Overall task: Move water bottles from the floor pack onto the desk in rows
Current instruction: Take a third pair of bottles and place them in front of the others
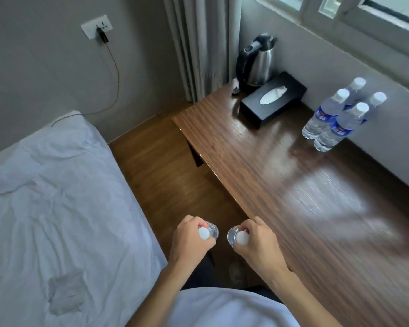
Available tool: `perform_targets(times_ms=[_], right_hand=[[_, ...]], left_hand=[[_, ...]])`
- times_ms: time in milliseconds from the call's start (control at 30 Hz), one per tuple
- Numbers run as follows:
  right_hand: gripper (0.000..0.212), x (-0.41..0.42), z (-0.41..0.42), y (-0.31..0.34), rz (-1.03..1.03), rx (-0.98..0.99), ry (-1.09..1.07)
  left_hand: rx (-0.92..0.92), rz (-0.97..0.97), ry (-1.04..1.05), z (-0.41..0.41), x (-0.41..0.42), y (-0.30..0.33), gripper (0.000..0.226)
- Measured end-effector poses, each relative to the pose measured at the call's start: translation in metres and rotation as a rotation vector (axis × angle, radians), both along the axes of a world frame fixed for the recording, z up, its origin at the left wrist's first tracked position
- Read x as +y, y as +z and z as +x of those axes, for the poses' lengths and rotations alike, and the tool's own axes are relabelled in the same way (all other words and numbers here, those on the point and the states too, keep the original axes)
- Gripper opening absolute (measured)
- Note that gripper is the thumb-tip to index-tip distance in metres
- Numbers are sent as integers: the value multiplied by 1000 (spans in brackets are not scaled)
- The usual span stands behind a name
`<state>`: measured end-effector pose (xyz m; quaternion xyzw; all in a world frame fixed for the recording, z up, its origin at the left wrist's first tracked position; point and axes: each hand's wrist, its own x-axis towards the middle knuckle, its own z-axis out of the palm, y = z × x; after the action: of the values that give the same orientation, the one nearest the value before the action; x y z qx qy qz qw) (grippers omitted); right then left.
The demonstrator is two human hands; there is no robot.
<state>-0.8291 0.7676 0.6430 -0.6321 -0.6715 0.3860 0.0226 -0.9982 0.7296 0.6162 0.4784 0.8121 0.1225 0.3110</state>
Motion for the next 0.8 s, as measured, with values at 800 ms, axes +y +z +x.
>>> perform_targets(times_ms=[800], right_hand=[[22, 109, -41, 18, 60, 8, -879]], left_hand=[[-68, 79, -812, -3, 250, 27, 25]])
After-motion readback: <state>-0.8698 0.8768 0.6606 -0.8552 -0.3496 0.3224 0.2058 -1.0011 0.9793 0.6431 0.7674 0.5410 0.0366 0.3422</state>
